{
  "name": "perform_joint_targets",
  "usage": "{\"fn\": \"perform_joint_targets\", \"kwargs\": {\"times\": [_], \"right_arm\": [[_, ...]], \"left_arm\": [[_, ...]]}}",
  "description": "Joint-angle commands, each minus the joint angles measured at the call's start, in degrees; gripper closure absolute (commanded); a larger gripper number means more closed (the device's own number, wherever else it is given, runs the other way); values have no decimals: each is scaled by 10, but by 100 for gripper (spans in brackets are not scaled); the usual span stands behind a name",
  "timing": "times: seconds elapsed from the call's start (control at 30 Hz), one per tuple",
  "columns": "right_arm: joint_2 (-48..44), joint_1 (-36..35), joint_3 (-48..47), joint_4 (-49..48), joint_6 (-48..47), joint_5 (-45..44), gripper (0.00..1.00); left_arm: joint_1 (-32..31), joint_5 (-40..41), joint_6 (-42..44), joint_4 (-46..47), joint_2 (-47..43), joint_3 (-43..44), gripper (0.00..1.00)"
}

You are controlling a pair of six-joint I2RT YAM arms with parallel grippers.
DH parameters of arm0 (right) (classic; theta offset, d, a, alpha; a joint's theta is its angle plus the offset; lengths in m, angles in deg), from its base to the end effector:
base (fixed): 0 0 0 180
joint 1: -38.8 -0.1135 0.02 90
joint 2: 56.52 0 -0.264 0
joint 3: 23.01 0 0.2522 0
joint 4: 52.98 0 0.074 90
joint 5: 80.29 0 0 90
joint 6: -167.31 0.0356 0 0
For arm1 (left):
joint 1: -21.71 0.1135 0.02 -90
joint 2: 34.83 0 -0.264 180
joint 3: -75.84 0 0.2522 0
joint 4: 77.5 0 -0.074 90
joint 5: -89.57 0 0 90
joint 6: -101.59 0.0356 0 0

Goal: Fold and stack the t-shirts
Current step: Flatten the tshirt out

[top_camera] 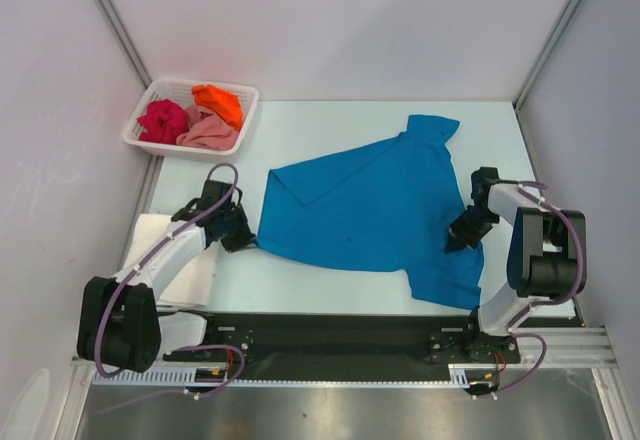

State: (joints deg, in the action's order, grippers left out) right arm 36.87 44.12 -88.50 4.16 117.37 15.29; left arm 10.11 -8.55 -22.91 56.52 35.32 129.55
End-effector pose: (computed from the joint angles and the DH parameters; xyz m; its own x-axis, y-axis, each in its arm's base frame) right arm 0.2671 -0.0214 0.1500 -0.7052 0.7090 -0.0038 0.7026 0.6996 0.1298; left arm 0.2173 -0.0497 0.1936 -0.8646 -0.3949 -0.3106 -0.2749 0.8893 -0.3654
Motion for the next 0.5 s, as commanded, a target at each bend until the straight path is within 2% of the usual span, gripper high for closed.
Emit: {"fn": "perform_joint_targets", "kwargs": {"times": [0.0,0.17,0.27,0.3,0.4,0.43,0.47], "right_arm": [[57,-22,-31,-108,9,11,100],[156,-48,-141,-112,8,34,100],[202,-51,-237,-98,1,41,100],[230,-69,-288,-75,-2,41,100],[248,-74,-356,-14,-19,39,100],[246,-73,-382,1,-26,36,99],[241,-73,-388,20,-32,30,93]], "left_arm": [[11,9,7,12,10,35,100],[25,34,9,16,29,75,100],[39,35,11,16,57,115,100],[42,35,13,13,63,132,100],[49,42,18,12,73,149,100],[49,42,20,13,75,149,100],[50,42,23,15,78,149,100]]}}
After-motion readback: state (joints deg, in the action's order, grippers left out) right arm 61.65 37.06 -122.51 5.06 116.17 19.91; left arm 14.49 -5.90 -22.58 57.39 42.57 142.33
